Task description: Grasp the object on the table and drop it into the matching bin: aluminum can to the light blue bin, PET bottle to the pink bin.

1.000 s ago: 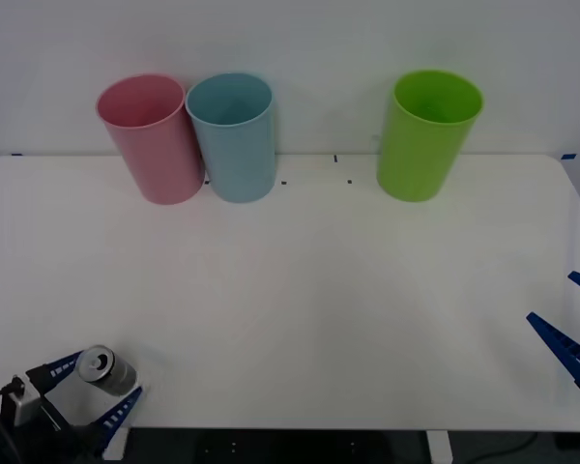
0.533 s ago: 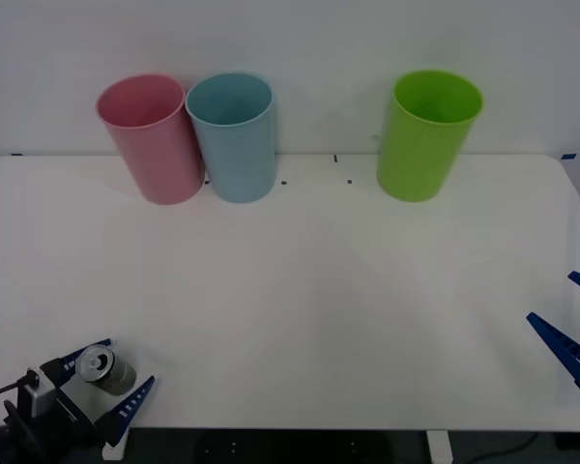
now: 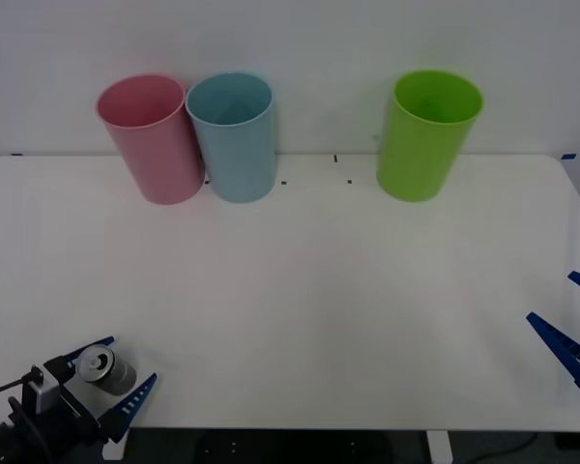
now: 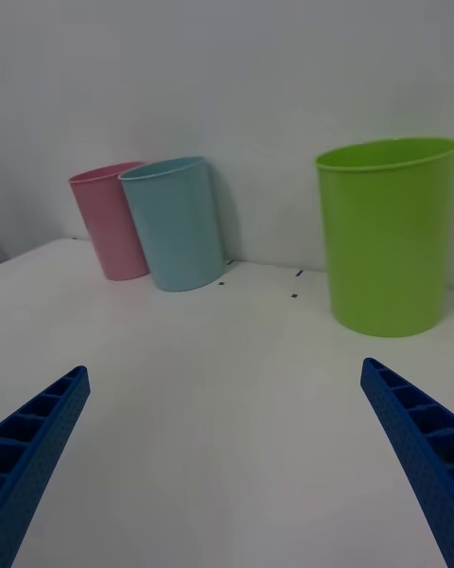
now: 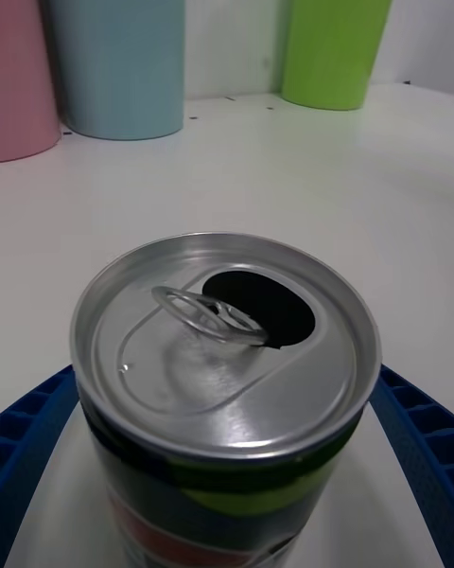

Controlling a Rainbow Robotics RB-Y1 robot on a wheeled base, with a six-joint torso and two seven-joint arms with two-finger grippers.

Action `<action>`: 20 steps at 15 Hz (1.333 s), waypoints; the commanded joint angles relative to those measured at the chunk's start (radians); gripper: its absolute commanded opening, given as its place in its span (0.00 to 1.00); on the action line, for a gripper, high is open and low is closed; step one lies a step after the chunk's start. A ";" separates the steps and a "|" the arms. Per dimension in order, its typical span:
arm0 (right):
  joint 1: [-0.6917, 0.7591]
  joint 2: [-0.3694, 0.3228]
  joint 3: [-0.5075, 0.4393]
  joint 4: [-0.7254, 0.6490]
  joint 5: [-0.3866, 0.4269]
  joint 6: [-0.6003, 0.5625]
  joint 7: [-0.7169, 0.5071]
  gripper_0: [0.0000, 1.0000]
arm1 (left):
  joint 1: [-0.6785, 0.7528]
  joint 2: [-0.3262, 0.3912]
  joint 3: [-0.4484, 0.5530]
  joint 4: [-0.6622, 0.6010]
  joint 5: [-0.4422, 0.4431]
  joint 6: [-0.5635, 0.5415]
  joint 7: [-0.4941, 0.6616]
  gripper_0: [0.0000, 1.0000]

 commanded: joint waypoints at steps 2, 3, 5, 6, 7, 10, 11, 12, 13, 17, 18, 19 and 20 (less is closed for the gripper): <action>0.000 0.000 0.000 0.000 0.000 0.000 0.000 1.00 | -0.001 0.000 0.001 -0.001 0.007 0.000 -0.003 0.09; 0.000 0.000 0.000 0.000 0.000 0.000 0.000 1.00 | -0.001 0.000 0.001 0.001 0.008 0.000 -0.006 0.00; 0.000 0.000 0.000 0.000 0.000 0.000 0.000 1.00 | -0.001 0.000 0.001 -0.001 0.011 0.000 -0.008 0.00; 0.000 0.000 0.000 0.000 0.000 0.000 0.000 1.00 | 0.001 0.000 0.000 -0.001 0.014 0.000 -0.011 0.00; 0.000 0.000 0.000 0.000 0.000 0.000 0.000 1.00 | -0.001 0.000 0.001 -0.001 0.017 0.000 -0.008 0.00; 0.000 0.000 0.000 0.000 0.000 0.000 0.000 1.00 | -0.001 0.000 0.001 -0.001 0.025 0.000 -0.011 0.00; 0.000 0.000 0.000 0.000 0.000 0.000 0.000 1.00 | 0.001 0.000 0.001 -0.001 0.031 0.000 -0.011 0.00; 0.000 0.000 0.000 0.000 0.000 0.000 0.000 1.00 | 0.001 0.000 0.001 0.001 0.039 0.000 -0.011 0.00; 0.000 0.000 0.000 0.000 0.000 0.000 0.000 1.00 | -0.001 0.000 0.001 -0.001 0.050 0.000 -0.011 0.00; 0.000 0.000 0.000 0.000 0.000 0.000 0.000 1.00 | -0.002 0.000 -0.022 -0.013 0.109 -0.011 -0.011 0.00; 0.000 0.000 0.000 0.000 0.000 0.000 0.000 1.00 | -0.005 0.000 -0.033 -0.025 0.128 -0.011 -0.006 0.00; 0.000 0.000 0.000 0.000 0.000 0.000 0.000 1.00 | -0.007 0.000 -0.039 -0.034 0.145 -0.011 -0.006 0.00; 0.000 0.000 0.000 0.000 0.000 0.000 0.000 1.00 | -0.007 0.000 -0.040 -0.047 0.154 -0.011 -0.005 0.00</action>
